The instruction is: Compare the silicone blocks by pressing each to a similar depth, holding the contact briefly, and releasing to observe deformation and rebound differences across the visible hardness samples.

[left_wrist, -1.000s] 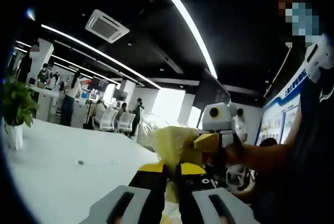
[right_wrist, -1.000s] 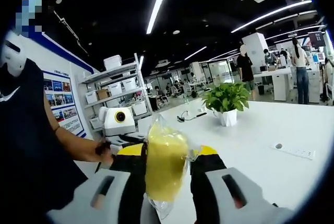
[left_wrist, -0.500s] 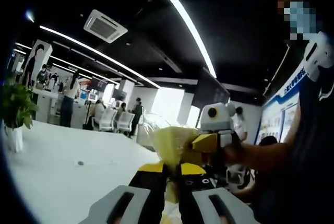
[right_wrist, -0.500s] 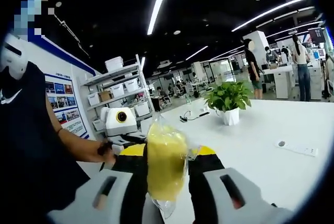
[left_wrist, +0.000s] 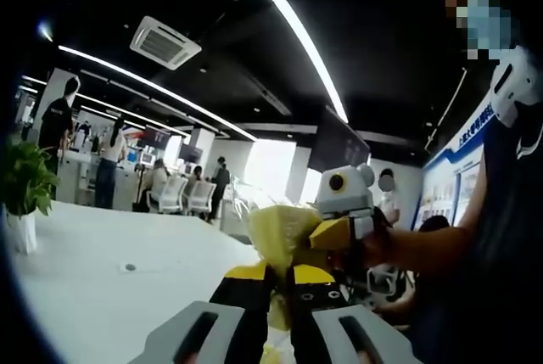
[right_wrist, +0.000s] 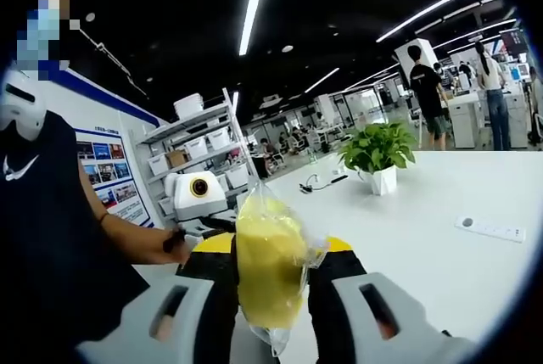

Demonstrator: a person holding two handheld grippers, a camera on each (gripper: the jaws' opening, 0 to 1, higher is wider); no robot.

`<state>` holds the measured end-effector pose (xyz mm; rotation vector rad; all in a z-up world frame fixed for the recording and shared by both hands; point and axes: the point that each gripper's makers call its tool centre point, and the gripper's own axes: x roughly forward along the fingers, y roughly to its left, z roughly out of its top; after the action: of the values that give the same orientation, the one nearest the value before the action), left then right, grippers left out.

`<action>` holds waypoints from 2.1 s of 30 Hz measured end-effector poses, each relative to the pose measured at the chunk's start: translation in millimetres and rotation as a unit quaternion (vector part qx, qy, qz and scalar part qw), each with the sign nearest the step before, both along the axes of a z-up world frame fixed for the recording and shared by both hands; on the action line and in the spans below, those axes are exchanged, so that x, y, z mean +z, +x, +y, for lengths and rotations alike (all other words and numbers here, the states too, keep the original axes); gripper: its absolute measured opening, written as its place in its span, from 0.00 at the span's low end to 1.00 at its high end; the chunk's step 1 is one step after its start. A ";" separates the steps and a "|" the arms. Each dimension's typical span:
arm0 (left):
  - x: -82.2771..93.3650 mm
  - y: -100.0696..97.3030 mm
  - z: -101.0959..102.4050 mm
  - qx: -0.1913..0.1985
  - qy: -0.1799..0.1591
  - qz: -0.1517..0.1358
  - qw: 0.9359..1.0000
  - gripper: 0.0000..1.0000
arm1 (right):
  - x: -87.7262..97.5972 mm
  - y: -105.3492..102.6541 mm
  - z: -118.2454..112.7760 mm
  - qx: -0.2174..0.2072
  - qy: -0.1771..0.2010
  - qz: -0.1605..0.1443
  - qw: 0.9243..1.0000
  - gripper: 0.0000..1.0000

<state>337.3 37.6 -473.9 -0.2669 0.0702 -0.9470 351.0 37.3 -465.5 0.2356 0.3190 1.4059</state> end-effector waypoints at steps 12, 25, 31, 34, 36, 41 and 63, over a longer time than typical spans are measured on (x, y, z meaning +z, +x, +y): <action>-1.5 2.6 5.4 -0.002 -0.001 -0.003 1.000 0.07 | 4.2 -3.8 4.2 0.000 -0.017 -0.041 0.999 0.14; 2.5 -0.8 10.1 -0.005 0.003 -0.014 1.000 0.10 | 7.6 -9.0 6.4 0.013 -0.021 -0.035 0.999 0.02; 1.3 -0.3 11.3 -0.004 0.014 -0.019 1.000 0.19 | 9.8 -10.7 5.8 0.012 -0.024 -0.032 0.999 0.01; -2.5 0.0 14.2 -0.006 0.017 -0.010 1.000 0.31 | 14.0 -9.9 3.0 0.012 -0.016 -0.027 0.999 0.01; -3.9 -2.4 16.5 -0.010 0.018 -0.006 1.000 0.30 | 13.8 -7.5 2.5 0.008 -0.020 -0.031 0.999 0.01; -5.7 -2.6 26.7 -0.005 0.019 -0.001 1.000 0.27 | 13.5 -5.5 0.8 0.007 -0.020 -0.025 0.999 0.01; -21.7 -19.8 -0.1 -0.123 0.088 0.016 0.988 0.20 | 22.3 -10.3 -11.2 0.024 0.017 0.005 1.000 0.01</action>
<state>317.5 37.5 -495.6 -0.1107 0.2204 -1.1746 340.7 26.1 -443.3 0.2637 0.3108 1.4585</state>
